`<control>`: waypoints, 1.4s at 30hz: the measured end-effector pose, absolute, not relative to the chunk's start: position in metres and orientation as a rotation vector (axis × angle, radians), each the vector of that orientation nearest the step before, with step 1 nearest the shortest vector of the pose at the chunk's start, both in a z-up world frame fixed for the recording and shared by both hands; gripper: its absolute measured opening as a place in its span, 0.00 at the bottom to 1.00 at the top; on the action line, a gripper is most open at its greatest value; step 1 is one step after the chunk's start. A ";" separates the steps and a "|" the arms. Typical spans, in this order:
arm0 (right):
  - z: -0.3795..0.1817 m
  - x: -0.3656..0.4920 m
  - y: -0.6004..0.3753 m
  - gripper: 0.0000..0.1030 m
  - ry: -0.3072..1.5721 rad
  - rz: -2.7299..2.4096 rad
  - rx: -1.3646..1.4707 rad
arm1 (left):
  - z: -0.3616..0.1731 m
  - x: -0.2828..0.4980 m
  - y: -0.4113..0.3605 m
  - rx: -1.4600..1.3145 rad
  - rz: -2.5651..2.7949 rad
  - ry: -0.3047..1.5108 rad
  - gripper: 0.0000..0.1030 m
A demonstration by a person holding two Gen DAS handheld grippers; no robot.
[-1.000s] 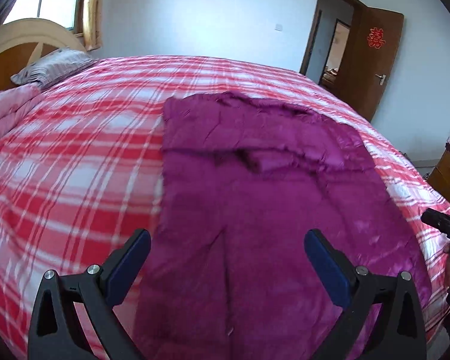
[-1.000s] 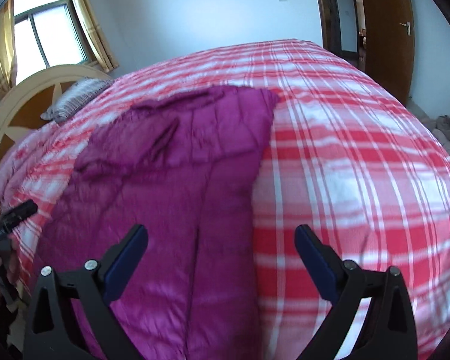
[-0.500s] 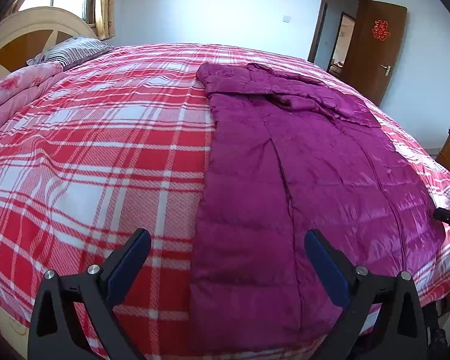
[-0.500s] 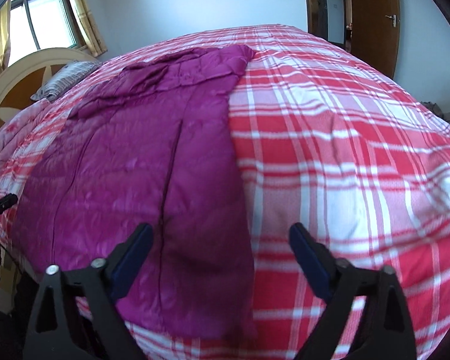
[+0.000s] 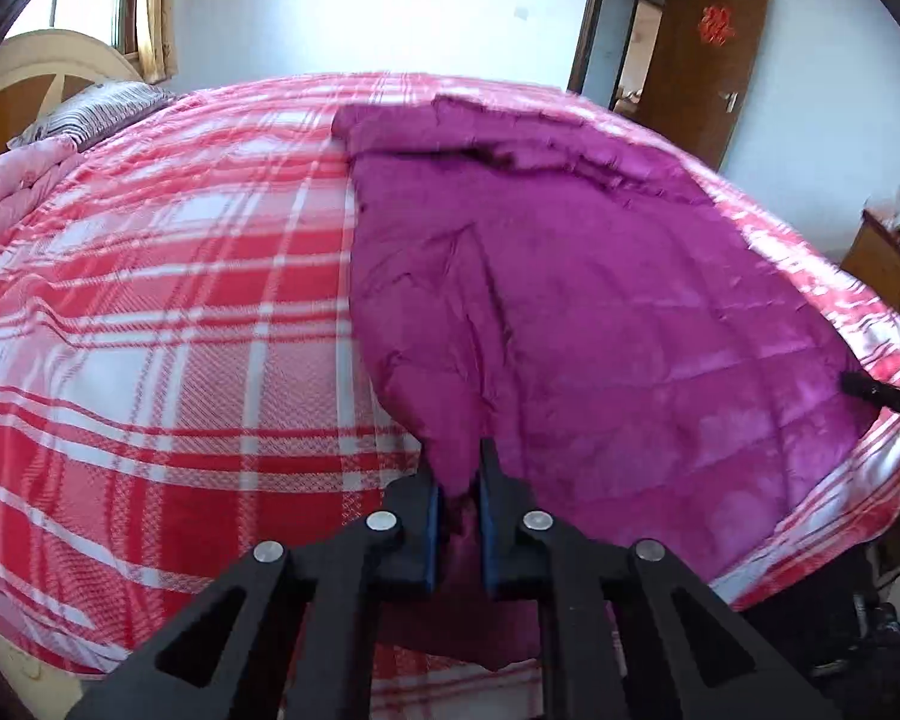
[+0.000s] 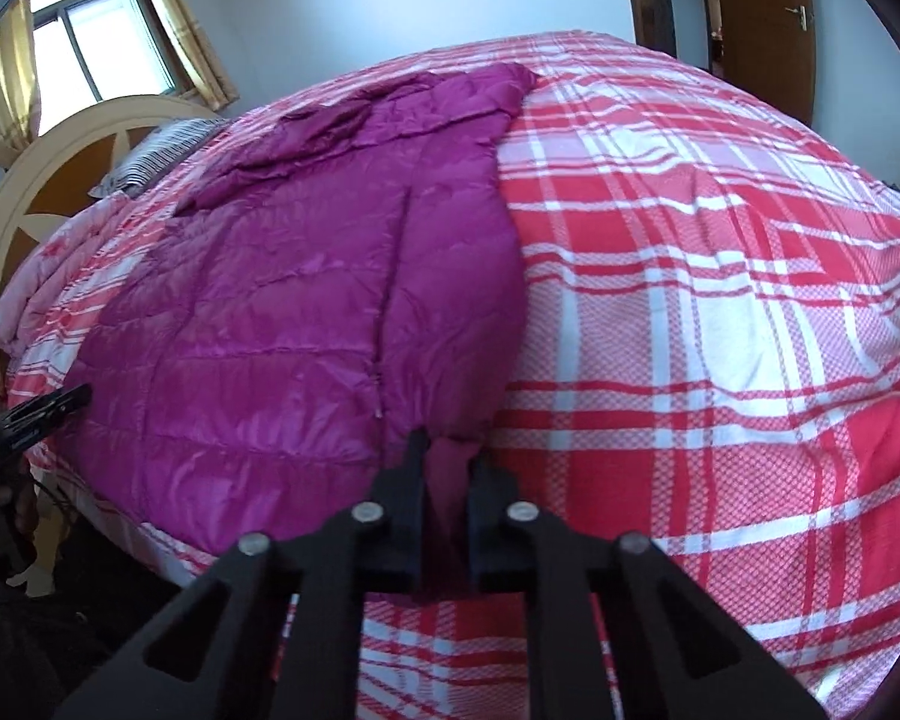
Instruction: Fold large clothes
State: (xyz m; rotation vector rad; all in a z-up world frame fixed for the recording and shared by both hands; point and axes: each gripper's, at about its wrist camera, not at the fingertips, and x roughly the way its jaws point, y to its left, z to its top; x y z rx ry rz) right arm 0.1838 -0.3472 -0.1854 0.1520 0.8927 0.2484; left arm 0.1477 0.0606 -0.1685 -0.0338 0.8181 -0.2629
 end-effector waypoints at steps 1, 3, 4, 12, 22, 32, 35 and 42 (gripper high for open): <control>-0.182 0.181 -0.346 0.10 0.884 0.254 0.154 | -0.161 0.143 0.060 -0.027 -0.281 0.802 0.08; -0.171 0.171 -0.348 0.09 0.856 0.275 0.177 | -0.145 0.132 0.064 -0.041 -0.319 0.769 0.07; -0.167 0.168 -0.349 0.09 0.846 0.281 0.188 | -0.137 0.128 0.066 -0.054 -0.338 0.757 0.07; -0.103 0.119 -0.362 0.09 0.712 0.336 0.245 | -0.062 0.083 0.076 -0.108 -0.494 0.592 0.06; -0.015 0.065 -0.369 0.08 0.489 0.410 0.300 | -0.001 0.055 0.100 -0.210 -0.592 0.478 0.05; -0.014 0.136 -0.377 0.08 0.477 0.371 0.324 | -0.039 0.161 0.099 -0.259 -0.530 0.604 0.05; -0.020 0.179 -0.382 0.07 0.509 0.342 0.360 | -0.044 0.198 0.096 -0.281 -0.505 0.624 0.05; -0.037 0.271 -0.392 0.07 0.578 0.260 0.405 | -0.055 0.294 0.078 -0.295 -0.468 0.703 0.06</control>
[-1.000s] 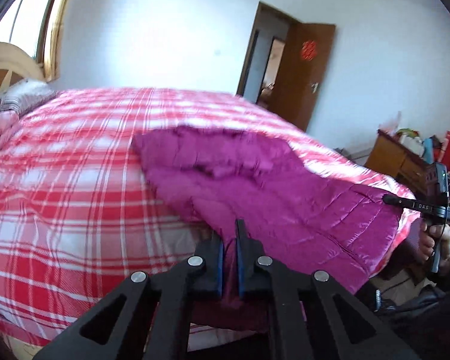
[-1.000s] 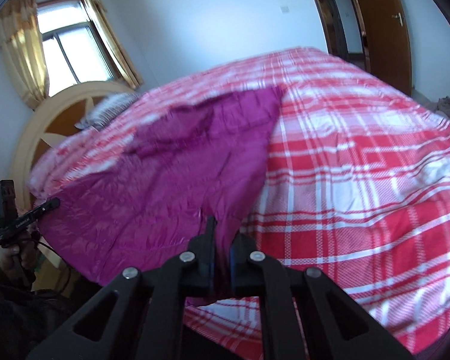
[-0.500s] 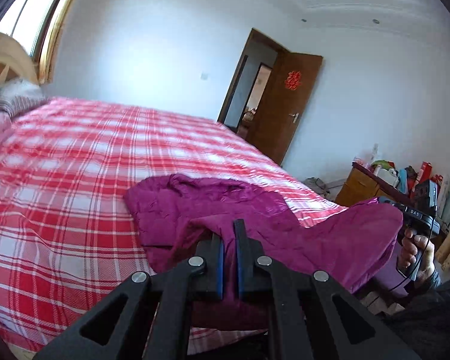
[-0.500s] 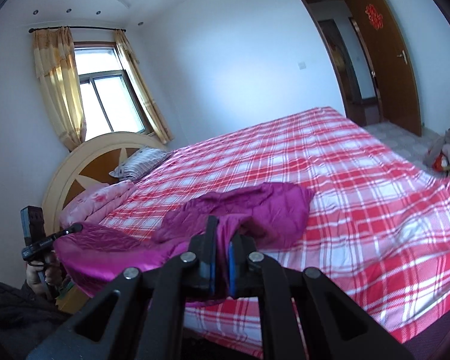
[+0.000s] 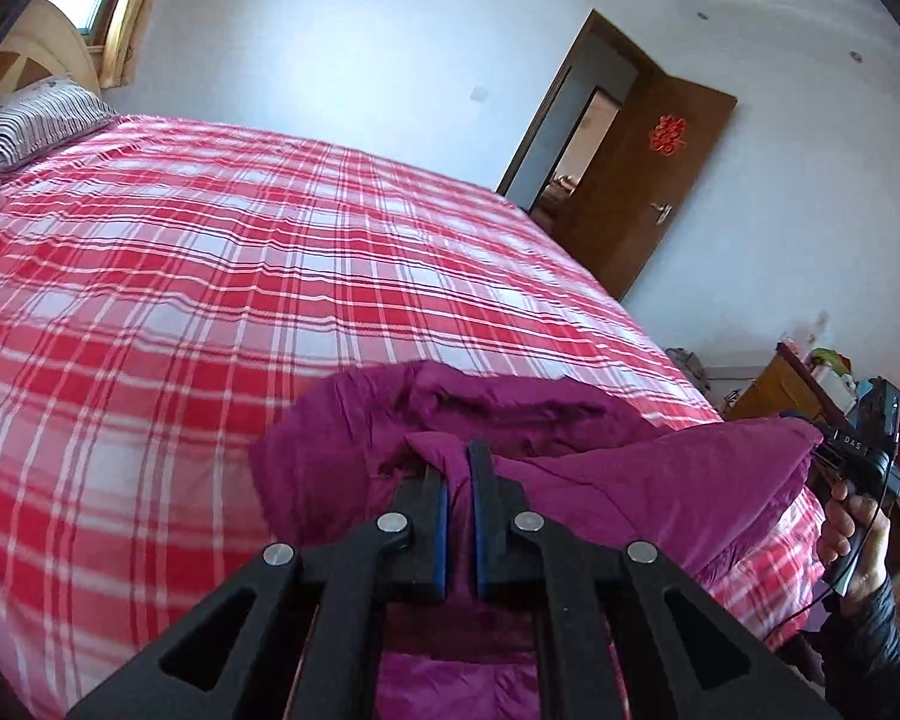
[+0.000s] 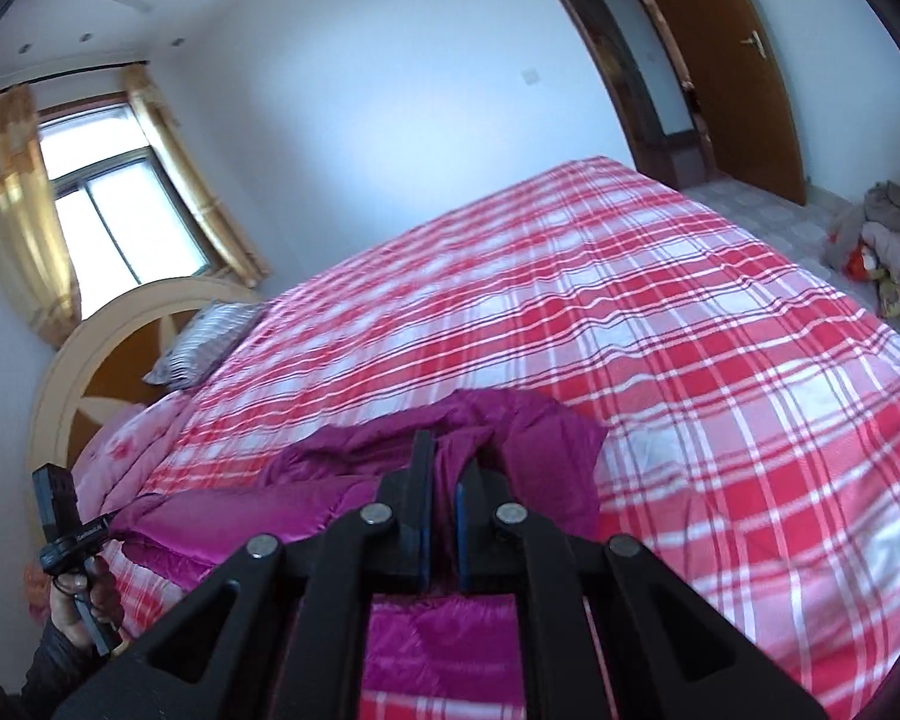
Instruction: Fold large clothes
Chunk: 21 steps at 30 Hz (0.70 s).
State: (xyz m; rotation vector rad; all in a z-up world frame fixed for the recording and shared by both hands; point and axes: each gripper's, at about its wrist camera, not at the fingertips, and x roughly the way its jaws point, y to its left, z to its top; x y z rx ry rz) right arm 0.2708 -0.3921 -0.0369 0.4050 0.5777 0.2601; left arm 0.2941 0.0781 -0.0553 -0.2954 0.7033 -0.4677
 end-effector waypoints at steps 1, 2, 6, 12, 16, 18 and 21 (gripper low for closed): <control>-0.038 0.284 -0.393 0.07 0.587 0.249 0.409 | -0.058 0.303 0.076 -0.291 -0.466 0.713 0.06; -0.039 0.293 -0.394 0.07 0.593 0.241 0.408 | -0.061 0.313 0.074 -0.280 -0.448 0.719 0.06; -0.052 0.340 -0.395 0.07 0.648 0.199 0.406 | -0.085 0.350 0.077 -0.329 -0.372 0.804 0.09; -0.088 0.388 -0.390 0.07 0.747 0.146 0.395 | -0.076 0.357 0.088 -0.393 -0.319 0.826 0.15; -0.098 0.405 -0.387 0.07 0.770 0.131 0.391 | -0.052 0.350 0.091 -0.308 -0.185 0.705 0.45; -0.100 0.412 -0.385 0.07 0.782 0.126 0.389 | -0.040 0.336 0.094 -0.265 -0.041 0.600 0.94; -0.106 0.419 -0.380 0.07 0.805 0.124 0.380 | -0.033 0.323 0.084 -0.303 -0.044 0.521 0.94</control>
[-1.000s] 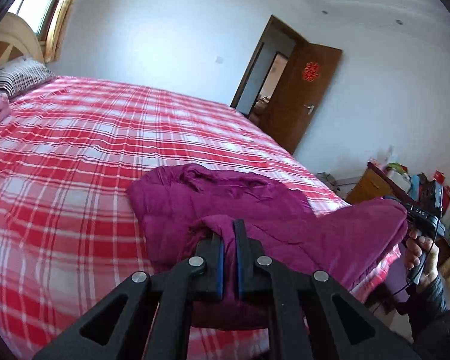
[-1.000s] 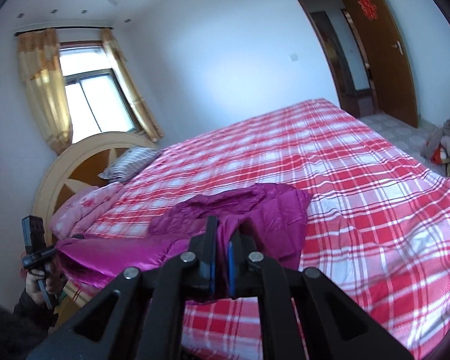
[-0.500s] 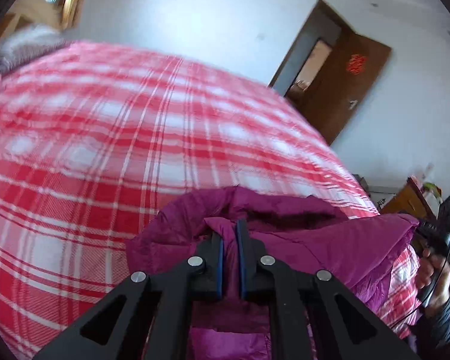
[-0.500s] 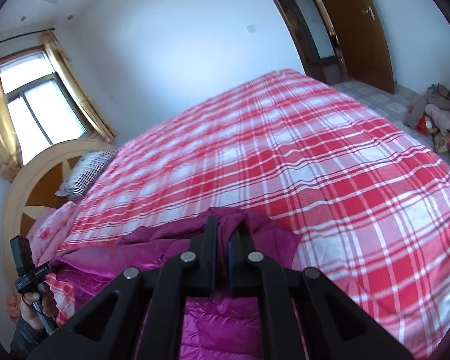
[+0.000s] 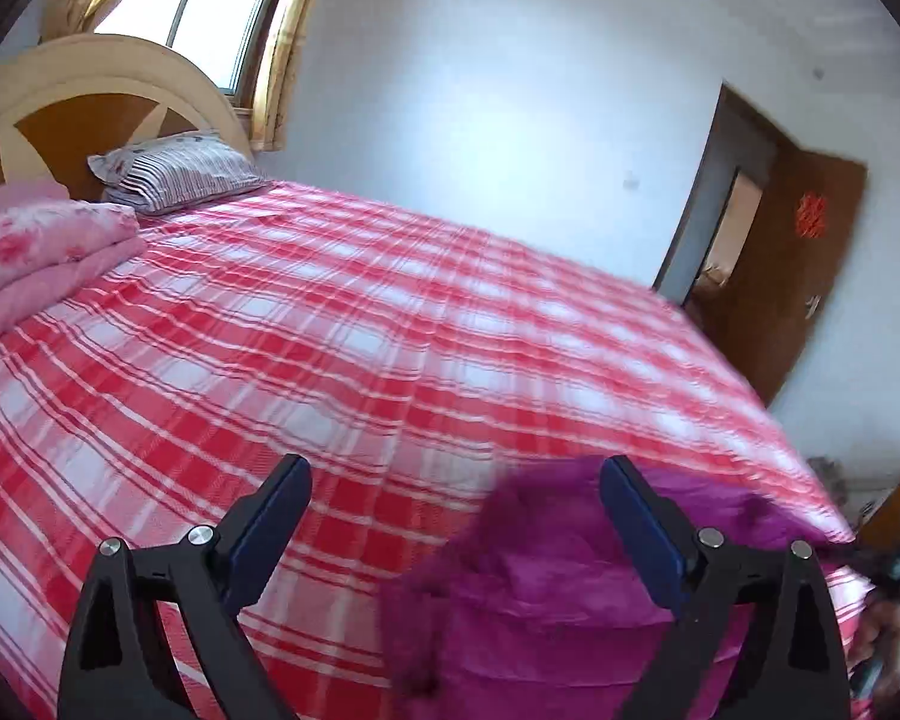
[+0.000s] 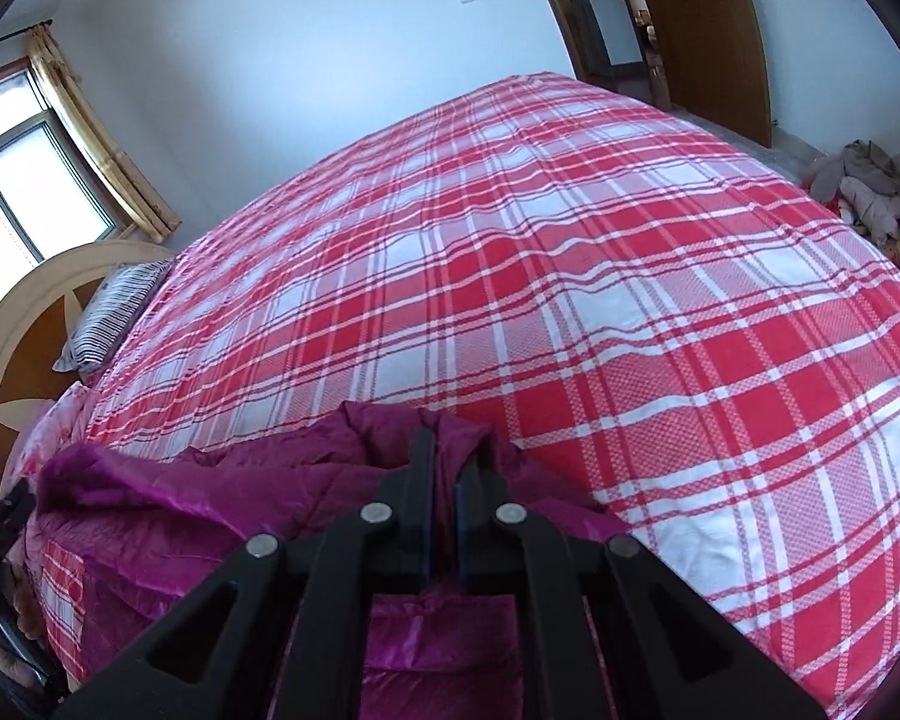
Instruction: Fold large clothes
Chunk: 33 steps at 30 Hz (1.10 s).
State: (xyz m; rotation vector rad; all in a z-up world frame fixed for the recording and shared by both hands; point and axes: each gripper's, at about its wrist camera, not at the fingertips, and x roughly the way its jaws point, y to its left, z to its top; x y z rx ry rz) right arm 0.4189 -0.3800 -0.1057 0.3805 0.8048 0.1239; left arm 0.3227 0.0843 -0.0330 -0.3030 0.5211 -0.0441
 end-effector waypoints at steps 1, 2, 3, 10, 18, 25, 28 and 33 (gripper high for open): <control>-0.108 0.421 -0.378 0.07 0.809 0.116 0.370 | -0.035 0.323 0.073 -0.290 -0.070 0.531 0.94; -0.110 0.423 -0.376 0.07 0.811 0.110 0.366 | -0.038 0.327 0.059 -0.261 -0.089 0.544 0.94; -0.113 0.425 -0.375 0.07 0.814 0.103 0.369 | -0.045 0.331 0.038 -0.200 -0.122 0.564 0.94; -0.118 0.430 -0.375 0.62 0.818 0.004 0.426 | -0.120 0.356 -0.036 0.126 -0.047 0.722 0.94; -0.083 0.397 -0.309 0.81 0.696 0.144 0.194 | -0.109 0.354 -0.030 0.059 -0.040 0.700 0.94; -0.127 0.412 -0.260 0.76 0.766 0.100 0.069 | -0.100 0.371 -0.060 0.074 -0.053 0.683 0.94; -0.149 0.414 -0.259 0.76 0.804 0.076 0.057 | -0.127 0.388 -0.062 0.103 0.004 0.747 0.94; -0.155 0.416 -0.270 0.76 0.801 0.065 0.094 | -0.143 0.394 -0.054 0.053 0.008 0.779 0.94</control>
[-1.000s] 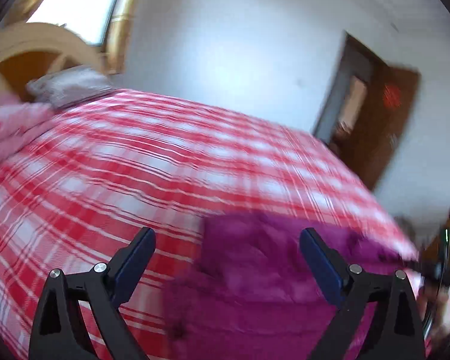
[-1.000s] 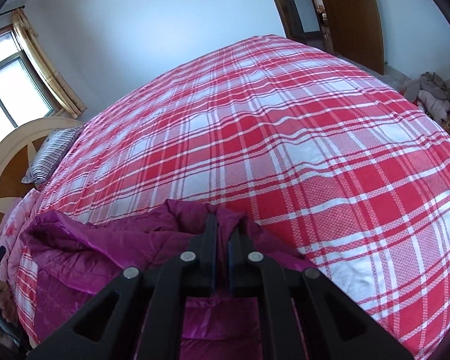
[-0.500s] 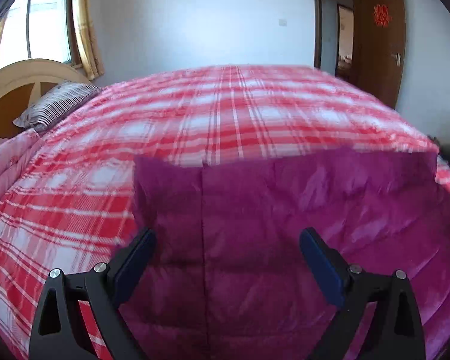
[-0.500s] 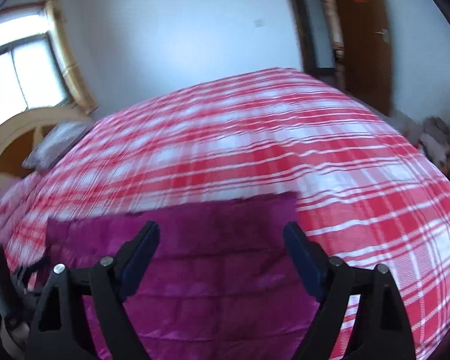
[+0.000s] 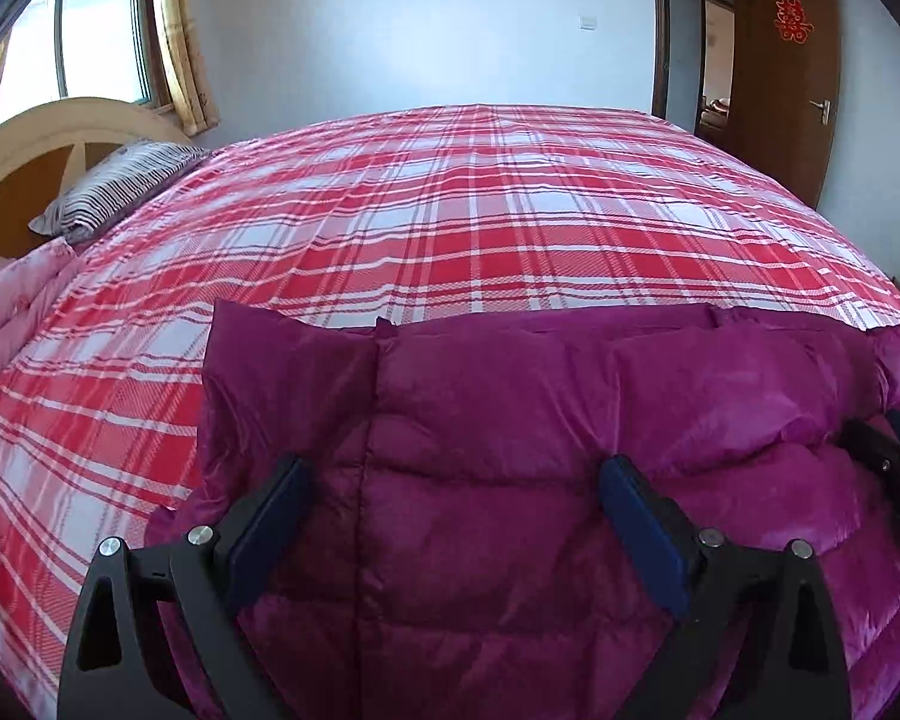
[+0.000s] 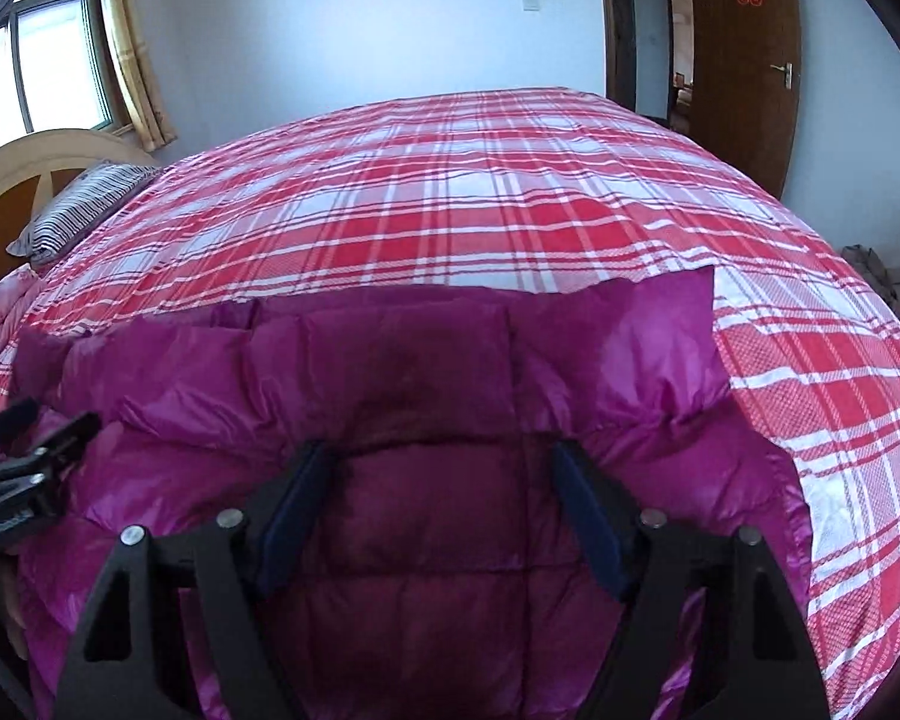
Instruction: Fold large clothes
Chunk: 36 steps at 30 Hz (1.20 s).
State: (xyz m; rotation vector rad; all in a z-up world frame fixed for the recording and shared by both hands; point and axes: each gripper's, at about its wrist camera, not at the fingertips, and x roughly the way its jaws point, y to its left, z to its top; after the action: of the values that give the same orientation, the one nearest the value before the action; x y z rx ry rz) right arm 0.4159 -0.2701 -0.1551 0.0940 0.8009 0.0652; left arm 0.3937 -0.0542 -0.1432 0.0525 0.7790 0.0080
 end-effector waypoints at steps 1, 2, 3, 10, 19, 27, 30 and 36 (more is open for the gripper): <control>-0.156 0.417 -0.269 0.76 0.801 0.065 0.094 | -0.145 0.394 -0.054 0.052 0.007 0.782 0.94; -0.158 0.418 -0.271 0.76 0.802 0.064 0.097 | -0.147 0.395 -0.054 0.050 0.006 0.784 0.94; -0.159 0.418 -0.270 0.76 0.801 0.063 0.100 | -0.148 0.394 -0.054 0.048 0.005 0.782 0.94; -0.162 0.417 -0.268 0.77 0.798 0.060 0.108 | -0.155 0.398 -0.055 0.051 0.011 0.787 0.95; -0.167 0.419 -0.265 0.78 0.812 0.042 0.085 | -0.161 0.401 -0.057 0.062 0.025 0.805 0.96; -0.170 0.422 -0.261 0.80 0.830 0.024 0.051 | -0.164 0.403 -0.055 0.052 0.025 0.823 0.98; -0.171 0.424 -0.260 0.80 0.834 0.019 0.043 | -0.165 0.404 -0.055 0.058 0.028 0.829 0.98; -0.174 0.427 -0.255 0.83 0.854 0.006 0.013 | -0.167 0.406 -0.057 0.069 0.036 0.834 0.99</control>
State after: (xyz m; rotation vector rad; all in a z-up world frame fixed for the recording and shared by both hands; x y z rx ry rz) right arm 0.4268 -0.2552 -0.1744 0.0131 0.8542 0.0061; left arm 0.4059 -0.0568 -0.1671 0.0689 0.8344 0.0355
